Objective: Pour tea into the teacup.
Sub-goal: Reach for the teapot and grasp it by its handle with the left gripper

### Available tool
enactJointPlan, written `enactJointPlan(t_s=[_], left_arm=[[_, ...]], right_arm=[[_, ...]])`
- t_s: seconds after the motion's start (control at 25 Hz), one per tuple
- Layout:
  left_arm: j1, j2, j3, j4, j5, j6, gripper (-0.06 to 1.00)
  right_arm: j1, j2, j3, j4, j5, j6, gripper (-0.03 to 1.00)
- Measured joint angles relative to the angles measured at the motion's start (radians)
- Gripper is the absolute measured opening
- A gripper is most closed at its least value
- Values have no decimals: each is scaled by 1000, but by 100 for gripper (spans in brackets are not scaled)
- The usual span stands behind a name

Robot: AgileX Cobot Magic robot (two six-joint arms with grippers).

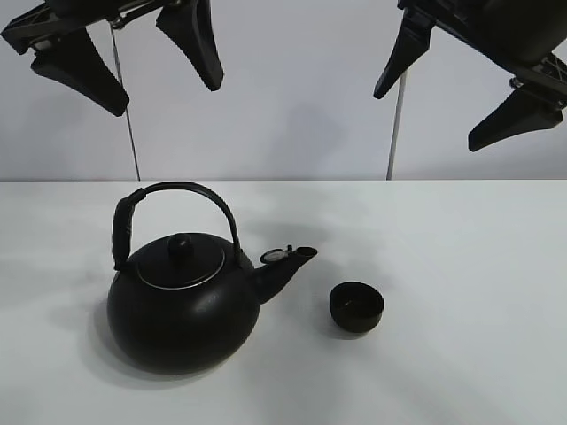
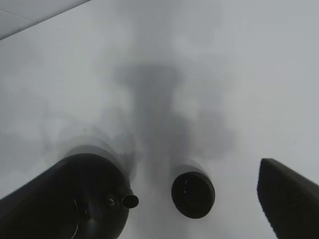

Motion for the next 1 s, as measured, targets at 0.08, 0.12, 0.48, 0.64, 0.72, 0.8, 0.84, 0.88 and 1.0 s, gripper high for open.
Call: enactJointPlan(t_s=[0.08, 0.12, 0.48, 0.64, 0.72, 0.8, 0.84, 0.88, 1.0], left_arm=[[0, 0, 0, 0, 0, 0, 65], [0, 0, 0, 0, 0, 0, 65], [0, 0, 0, 0, 0, 0, 65], [0, 0, 0, 0, 0, 0, 65], [0, 0, 0, 0, 0, 0, 65], [0, 0, 0, 0, 0, 0, 65], [0, 0, 0, 0, 0, 0, 65], [0, 0, 0, 0, 0, 0, 65], [0, 0, 0, 0, 0, 0, 65]], right_arm=[[0, 0, 0, 2, -2, 0, 69], [0, 0, 0, 2, -2, 0, 69], [0, 0, 0, 2, -2, 0, 69], [0, 0, 0, 2, -2, 0, 69], [0, 0, 0, 2, -2, 0, 69], [0, 0, 0, 2, -2, 0, 69], [0, 0, 0, 2, -2, 0, 69], [0, 0, 0, 2, -2, 0, 69], [0, 0, 0, 2, -2, 0, 69]])
